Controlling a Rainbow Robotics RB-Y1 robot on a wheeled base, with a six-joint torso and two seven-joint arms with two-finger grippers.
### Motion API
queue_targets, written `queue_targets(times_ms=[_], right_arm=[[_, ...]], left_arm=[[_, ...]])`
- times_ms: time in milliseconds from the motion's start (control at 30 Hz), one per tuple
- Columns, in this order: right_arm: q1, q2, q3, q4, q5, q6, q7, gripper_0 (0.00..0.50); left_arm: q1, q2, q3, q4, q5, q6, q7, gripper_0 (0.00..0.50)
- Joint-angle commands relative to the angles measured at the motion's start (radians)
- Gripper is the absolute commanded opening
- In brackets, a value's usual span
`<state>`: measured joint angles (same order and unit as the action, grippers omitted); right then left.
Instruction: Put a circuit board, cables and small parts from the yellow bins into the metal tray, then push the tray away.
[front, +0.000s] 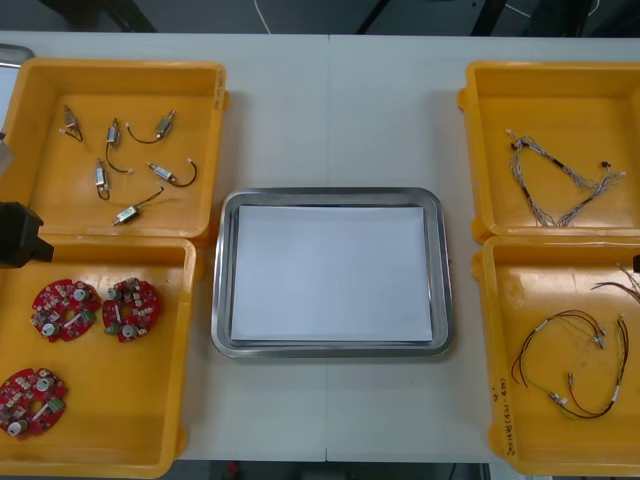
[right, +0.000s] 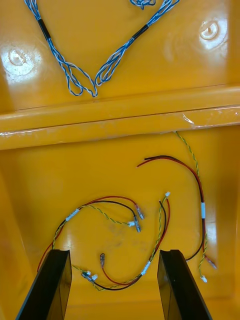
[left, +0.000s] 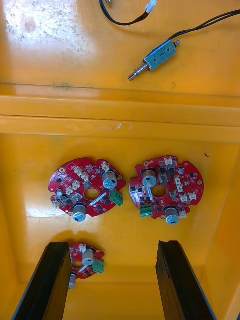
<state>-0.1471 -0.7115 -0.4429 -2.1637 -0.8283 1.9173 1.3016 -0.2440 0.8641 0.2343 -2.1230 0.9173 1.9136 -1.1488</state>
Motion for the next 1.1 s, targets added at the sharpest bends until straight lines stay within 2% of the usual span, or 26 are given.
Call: queue_targets(times_ms=[33,267,633,900,1100], right_arm=[[0.015,-0.043,-0.030,-0.042,0.015,0.003,-0.028,0.500],[0.063,-0.043,-0.060,-0.042,0.006,0.003,-0.005,0.500],[0.187,-0.054,-0.108,-0.042,-0.035,0.003,0.045,0.500],[0.294,-0.069,-0.117,-0.042,-0.058,-0.167,0.074,0.500],[0.385,-0.091,-0.102,-0.042,-0.064,-0.302,0.087,0.500]], left_arm=[[0.006,0.009,0.008,-0.008,0.006,0.006,-0.043,0.500],[0.023,0.009,0.010,-0.043,0.008,0.006,-0.048,0.500],[0.138,0.009,0.042,-0.126,0.006,0.006,-0.051,0.500],[0.230,0.009,0.054,-0.192,-0.012,-0.079,-0.051,0.500],[0.330,0.009,0.068,-0.230,-0.024,-0.193,-0.057,0.500]])
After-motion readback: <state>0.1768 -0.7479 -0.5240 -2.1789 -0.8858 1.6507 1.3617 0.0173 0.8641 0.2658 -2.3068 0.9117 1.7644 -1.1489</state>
